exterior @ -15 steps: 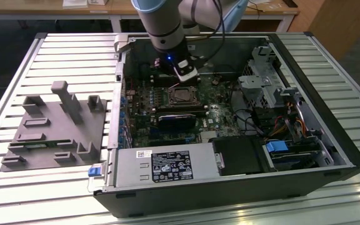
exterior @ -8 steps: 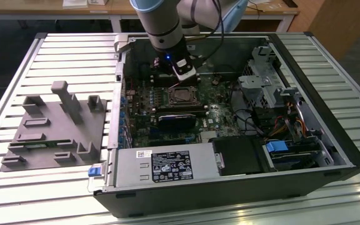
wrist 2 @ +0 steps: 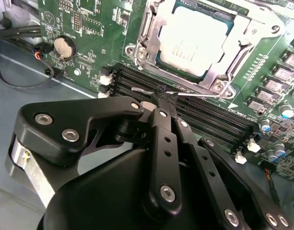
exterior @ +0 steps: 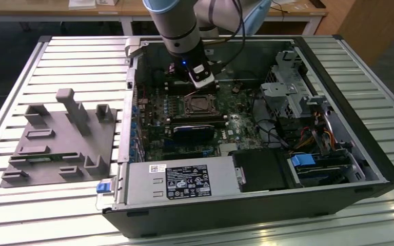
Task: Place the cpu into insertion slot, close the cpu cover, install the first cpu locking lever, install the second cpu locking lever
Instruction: 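Install the first cpu locking lever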
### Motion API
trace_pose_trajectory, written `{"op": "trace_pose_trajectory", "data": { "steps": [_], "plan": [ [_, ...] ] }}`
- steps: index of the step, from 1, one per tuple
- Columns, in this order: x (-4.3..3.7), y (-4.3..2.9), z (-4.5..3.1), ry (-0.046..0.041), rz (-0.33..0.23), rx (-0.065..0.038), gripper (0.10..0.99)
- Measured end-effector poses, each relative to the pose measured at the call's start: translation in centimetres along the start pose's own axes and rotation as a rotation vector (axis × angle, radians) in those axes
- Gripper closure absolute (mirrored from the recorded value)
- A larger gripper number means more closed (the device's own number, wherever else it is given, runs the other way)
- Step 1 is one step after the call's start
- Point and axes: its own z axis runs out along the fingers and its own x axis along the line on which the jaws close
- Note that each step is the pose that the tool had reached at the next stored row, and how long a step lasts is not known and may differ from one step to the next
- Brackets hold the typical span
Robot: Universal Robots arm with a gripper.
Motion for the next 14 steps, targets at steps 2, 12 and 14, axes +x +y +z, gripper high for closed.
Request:
{"op": "trace_pose_trajectory", "data": {
  "steps": [2,12,14],
  "plan": [
    [0.00,0.00,0.01,-0.0004,0.000,0.001,0.980],
    [0.04,0.36,0.44,-0.0037,0.005,0.009,0.980],
    [0.00,0.36,0.52,-0.0044,0.006,0.011,0.980]
  ]
}}
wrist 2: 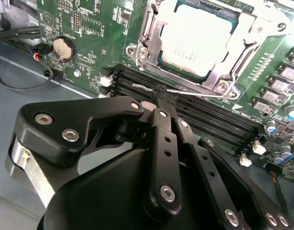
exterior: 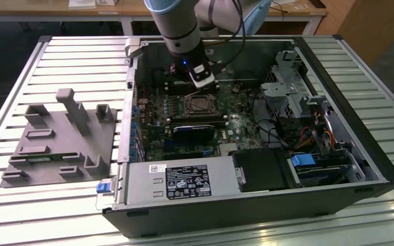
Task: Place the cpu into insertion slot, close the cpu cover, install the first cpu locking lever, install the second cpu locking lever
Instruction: 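Install the first cpu locking lever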
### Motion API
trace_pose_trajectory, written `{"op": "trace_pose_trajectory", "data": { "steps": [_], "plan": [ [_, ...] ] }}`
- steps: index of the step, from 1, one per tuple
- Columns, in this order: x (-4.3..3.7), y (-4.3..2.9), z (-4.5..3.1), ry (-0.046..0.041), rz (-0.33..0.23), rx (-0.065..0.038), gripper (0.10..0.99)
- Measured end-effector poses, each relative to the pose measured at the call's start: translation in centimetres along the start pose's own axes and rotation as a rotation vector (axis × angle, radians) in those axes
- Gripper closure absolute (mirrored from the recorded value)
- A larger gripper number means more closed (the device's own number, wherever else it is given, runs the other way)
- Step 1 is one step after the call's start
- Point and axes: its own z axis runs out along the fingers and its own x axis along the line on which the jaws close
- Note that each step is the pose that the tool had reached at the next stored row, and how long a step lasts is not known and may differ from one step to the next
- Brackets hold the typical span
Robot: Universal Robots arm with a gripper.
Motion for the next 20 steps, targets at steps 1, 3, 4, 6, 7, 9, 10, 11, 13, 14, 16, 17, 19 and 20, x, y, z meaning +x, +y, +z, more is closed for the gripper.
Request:
{"op": "trace_pose_trajectory", "data": {
  "steps": [1,3,4,6,7,9,10,11,13,14,16,17,19,20],
  "plan": [
    [-0.02,0.00,0.04,-0.0003,0.001,0.001,0.980],
    [-0.04,-0.01,0.14,-0.0011,0.003,0.002,0.980],
    [-0.04,-0.02,0.19,-0.0014,0.003,0.002,0.980],
    [-0.03,-0.05,0.30,-0.0020,0.005,0.003,0.980],
    [-0.02,-0.07,0.36,-0.0022,0.005,0.004,0.980],
    [0.02,-0.11,0.51,-0.0027,0.006,0.005,0.980],
    [0.04,-0.14,0.59,-0.0029,0.006,0.005,0.980],
    [0.06,-0.16,0.67,-0.0033,0.007,0.006,0.980],
    [0.10,-0.20,0.83,-0.0039,0.007,0.007,0.980],
    [0.12,-0.23,0.90,-0.0043,0.007,0.008,0.980],
    [0.15,-0.27,1.06,-0.0048,0.007,0.009,0.980],
    [0.17,-0.30,1.13,-0.0050,0.007,0.009,0.980],
    [0.20,-0.33,1.26,-0.0057,0.007,0.011,0.980],
    [0.22,-0.35,1.31,-0.0060,0.007,0.012,0.980]
  ]
}}
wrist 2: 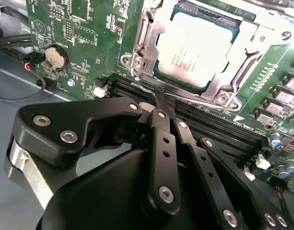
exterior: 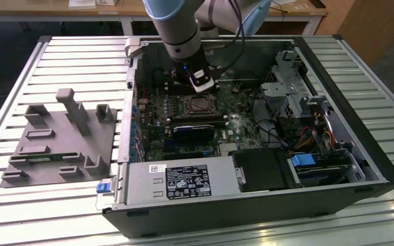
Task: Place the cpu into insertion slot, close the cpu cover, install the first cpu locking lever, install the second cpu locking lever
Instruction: 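Install the first cpu locking lever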
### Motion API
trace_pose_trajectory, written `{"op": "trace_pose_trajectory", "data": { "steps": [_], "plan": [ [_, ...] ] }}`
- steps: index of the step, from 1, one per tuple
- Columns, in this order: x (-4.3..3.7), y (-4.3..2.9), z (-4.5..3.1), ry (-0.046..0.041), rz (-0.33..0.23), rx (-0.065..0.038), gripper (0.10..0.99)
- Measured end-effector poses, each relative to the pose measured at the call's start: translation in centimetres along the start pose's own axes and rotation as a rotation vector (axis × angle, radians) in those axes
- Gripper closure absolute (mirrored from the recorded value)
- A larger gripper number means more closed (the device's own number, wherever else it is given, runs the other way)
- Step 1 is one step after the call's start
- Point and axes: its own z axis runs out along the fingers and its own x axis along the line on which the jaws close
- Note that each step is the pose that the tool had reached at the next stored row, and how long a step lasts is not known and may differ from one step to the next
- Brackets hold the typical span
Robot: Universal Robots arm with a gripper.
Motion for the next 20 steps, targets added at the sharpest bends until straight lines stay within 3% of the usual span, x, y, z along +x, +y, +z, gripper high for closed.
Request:
{"op": "trace_pose_trajectory", "data": {
  "steps": [7,17,19,20],
  "plan": [
    [0.09,-0.11,0.35,-0.0021,0.000,0.006,0.980],
    [0.14,-0.16,0.56,-0.0032,0.000,0.007,0.980],
    [0.14,-0.17,0.55,-0.0019,0.001,0.002,0.980],
    [0.14,-0.17,0.54,0.0002,0.004,-0.007,0.980]
  ]
}}
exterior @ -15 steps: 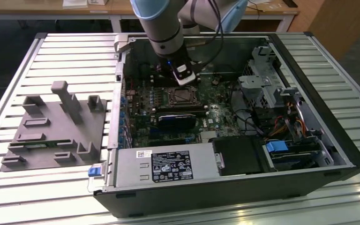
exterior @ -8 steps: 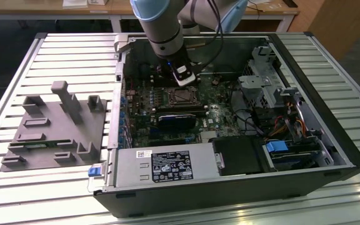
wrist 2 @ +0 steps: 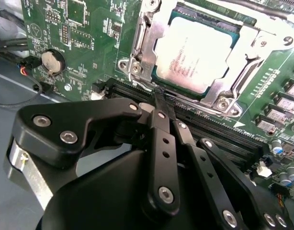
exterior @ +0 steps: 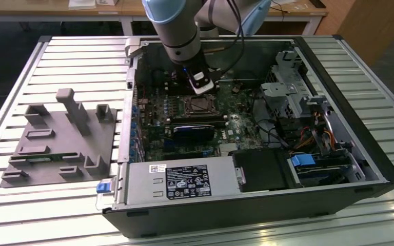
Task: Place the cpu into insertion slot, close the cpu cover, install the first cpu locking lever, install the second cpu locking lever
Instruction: 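Install the first cpu locking lever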
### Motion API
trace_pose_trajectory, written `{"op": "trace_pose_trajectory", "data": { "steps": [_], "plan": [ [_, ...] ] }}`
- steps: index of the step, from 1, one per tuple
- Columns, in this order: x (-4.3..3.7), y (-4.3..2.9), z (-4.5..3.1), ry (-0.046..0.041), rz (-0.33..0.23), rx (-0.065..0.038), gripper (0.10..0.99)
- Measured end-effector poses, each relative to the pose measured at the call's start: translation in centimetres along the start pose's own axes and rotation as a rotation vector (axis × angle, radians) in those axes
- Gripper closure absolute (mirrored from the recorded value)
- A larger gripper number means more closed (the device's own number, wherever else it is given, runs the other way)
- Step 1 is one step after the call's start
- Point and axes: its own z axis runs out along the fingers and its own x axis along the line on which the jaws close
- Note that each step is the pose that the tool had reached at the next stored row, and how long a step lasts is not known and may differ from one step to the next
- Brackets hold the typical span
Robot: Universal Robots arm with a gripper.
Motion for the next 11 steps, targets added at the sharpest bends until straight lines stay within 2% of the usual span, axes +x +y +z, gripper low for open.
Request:
{"op": "trace_pose_trajectory", "data": {
  "steps": [1,2,7,11],
  "plan": [
    [0.00,0.00,0.00,0.0016,0.002,-0.007,0.980],
    [0.00,0.01,0.01,0.0018,0.003,-0.008,0.980],
    [-0.05,0.07,-0.12,0.0015,0.003,-0.010,0.980],
    [-0.21,0.26,-0.80,0.0017,0.003,-0.009,0.980]
  ]
}}
